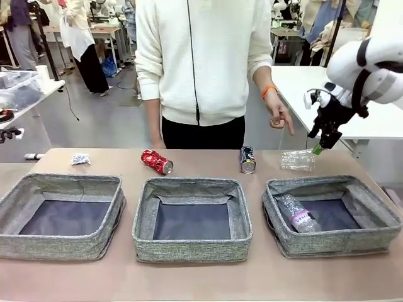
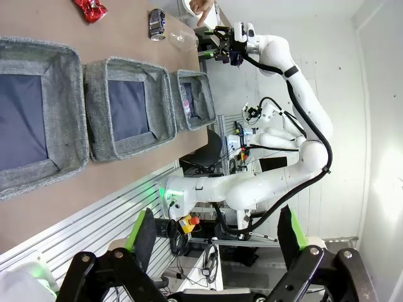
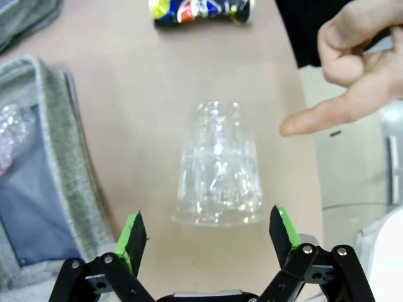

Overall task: Sort the waste into the appropriate baskets.
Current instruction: Pick up the waste item pointed out by the person.

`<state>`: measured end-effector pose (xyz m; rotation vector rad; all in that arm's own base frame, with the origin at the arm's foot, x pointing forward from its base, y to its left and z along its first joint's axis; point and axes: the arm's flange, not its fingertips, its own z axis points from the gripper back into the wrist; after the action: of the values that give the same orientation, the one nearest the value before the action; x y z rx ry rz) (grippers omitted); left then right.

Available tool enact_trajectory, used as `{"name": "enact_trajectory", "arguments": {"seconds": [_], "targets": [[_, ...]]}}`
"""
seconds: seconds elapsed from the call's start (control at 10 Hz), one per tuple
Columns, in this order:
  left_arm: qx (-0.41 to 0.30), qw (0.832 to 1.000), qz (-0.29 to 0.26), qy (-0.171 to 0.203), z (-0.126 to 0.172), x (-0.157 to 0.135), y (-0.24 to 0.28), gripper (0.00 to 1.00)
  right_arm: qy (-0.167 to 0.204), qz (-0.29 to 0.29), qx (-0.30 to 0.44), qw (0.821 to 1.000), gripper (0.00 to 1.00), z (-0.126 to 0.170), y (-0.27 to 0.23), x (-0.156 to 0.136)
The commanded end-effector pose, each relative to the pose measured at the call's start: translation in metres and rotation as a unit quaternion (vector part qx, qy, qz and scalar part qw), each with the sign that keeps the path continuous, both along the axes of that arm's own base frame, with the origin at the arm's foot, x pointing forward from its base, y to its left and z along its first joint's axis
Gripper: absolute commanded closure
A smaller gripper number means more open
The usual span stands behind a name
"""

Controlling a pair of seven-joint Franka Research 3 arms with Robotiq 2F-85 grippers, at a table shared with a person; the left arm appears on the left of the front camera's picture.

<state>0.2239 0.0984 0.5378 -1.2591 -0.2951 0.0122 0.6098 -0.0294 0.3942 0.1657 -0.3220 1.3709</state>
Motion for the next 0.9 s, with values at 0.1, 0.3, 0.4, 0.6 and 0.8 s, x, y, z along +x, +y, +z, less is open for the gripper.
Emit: {"name": "enact_trajectory", "arguments": {"seconds": [0.1, 0.3, 0.4, 0.6, 0.8], "targets": [[-0.006, 1.0, -0.004, -0.012, 0.002, 0.0, -0.001, 0.0, 0.044, -0.003, 0.022, 0.999, 0.0, -0.024, -0.003, 0.02], [-0.006, 1.0, -0.004, -0.012, 0.002, 0.0, -0.001, 0.0, 0.062, -0.003, 0.035, 0.998, 0.0, -0.049, -0.001, 0.03], [-0.006, 1.0, -0.004, -0.012, 0.002, 0.0, -0.001, 0.0, 0.053, 0.0, 0.042, 0.998, 0.0, -0.057, 0.001, 0.035], [-0.006, 1.0, -0.004, -0.012, 0.002, 0.0, -0.001, 0.0, 0.058, 0.001, 0.044, 0.997, 0.0, -0.07, 0.004, 0.041], [-0.006, 1.0, -0.004, -0.012, 0.002, 0.0, -0.001, 0.0, 0.071, 0.001, 0.041, 0.997, 0.0, -0.078, 0.008, 0.043]]}}
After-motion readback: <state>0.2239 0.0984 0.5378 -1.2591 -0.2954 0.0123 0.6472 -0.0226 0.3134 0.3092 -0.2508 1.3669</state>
